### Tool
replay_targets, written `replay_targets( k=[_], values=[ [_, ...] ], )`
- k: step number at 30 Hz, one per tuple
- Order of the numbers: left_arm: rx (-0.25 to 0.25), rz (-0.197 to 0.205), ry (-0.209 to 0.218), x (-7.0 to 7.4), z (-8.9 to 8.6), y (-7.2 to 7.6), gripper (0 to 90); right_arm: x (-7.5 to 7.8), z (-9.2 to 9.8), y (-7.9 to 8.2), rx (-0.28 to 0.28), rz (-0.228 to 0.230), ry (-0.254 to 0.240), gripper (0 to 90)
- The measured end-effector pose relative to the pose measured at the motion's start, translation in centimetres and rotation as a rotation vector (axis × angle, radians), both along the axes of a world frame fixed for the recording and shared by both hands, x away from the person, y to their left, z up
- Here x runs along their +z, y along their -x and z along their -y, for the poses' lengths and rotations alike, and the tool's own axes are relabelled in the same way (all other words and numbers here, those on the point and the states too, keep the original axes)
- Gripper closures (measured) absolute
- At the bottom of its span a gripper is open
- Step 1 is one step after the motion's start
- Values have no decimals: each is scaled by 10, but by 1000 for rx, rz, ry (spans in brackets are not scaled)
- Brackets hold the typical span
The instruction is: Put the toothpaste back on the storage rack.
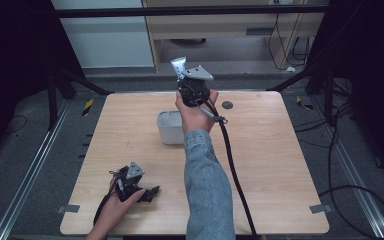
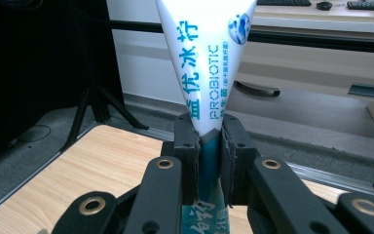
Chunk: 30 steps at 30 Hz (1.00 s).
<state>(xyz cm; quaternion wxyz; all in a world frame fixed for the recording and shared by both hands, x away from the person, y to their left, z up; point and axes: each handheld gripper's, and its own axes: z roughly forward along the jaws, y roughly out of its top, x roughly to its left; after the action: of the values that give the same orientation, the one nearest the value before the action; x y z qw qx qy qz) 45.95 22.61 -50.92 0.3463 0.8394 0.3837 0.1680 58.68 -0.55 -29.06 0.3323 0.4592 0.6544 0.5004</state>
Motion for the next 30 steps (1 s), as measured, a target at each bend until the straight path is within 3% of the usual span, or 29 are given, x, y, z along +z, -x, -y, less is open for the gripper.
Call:
replay_targets(
  k=[9,16,30],
  values=[
    [-3,-1,1,0,0,1,0,-12,-10,-8,9,-15,12,796],
    [-4,-1,1,0,0,0,0,-22,-17,-13,19,-27,-6,796],
    [-7,-1,1,0,-1,1,0,-31,-25,-15,34,-39,-9,795]
  ],
)
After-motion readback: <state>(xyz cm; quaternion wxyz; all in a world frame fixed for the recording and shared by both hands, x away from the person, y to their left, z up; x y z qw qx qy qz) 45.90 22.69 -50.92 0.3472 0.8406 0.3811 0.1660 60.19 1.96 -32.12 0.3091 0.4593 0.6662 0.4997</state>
